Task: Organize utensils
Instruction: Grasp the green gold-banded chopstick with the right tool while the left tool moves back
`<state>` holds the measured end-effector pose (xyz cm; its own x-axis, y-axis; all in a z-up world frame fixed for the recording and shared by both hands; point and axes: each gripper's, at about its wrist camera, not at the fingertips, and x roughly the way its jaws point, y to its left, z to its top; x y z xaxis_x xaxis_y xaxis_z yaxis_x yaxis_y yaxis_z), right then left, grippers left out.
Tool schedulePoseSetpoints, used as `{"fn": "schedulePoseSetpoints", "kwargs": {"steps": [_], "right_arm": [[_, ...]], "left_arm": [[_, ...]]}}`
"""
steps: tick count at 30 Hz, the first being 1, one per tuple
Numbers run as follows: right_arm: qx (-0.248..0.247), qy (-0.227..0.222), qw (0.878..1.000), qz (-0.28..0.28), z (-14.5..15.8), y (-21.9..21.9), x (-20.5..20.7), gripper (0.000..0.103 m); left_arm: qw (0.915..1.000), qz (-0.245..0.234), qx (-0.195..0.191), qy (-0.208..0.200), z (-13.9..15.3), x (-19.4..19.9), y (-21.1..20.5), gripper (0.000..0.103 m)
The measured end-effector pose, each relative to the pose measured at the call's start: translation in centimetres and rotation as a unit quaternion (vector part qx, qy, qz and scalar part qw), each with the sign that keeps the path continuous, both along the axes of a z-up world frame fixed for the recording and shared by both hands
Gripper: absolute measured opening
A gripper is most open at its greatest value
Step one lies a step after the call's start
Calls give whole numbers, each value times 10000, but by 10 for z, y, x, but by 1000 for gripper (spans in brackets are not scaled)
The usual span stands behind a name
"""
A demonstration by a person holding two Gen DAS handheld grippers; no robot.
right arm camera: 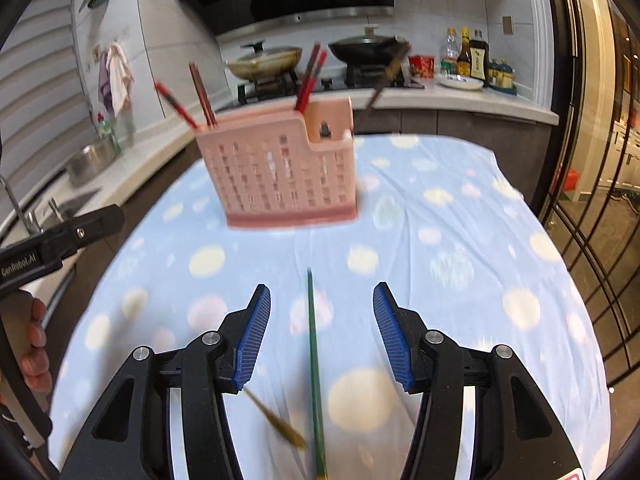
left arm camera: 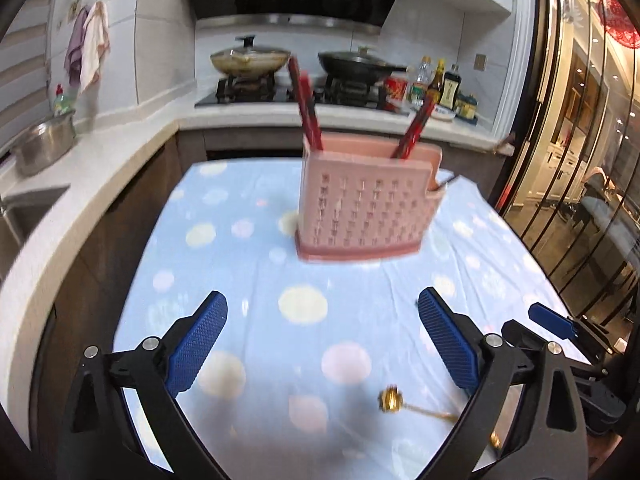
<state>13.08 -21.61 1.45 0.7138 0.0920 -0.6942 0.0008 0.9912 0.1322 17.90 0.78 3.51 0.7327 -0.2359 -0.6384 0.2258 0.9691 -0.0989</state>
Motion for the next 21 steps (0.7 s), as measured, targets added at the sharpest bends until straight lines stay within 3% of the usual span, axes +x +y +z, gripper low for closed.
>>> {"fn": "schedulePoseSetpoints", "kwargs": {"steps": [9, 14, 21], "right_arm": [[-112, 581, 9982, 26, -54, 9, -36, 47], [-71, 719, 9974, 67, -63, 10, -41, 31], [-23, 788, 9968, 94, -69, 9, -50, 24]], "left_arm": [[9973, 39, 190, 712, -61, -33, 0, 92], [9952, 66, 228, 950, -80, -44, 0, 92], [9926, 34, 277, 1183, -94, -54, -4, 92]]}}
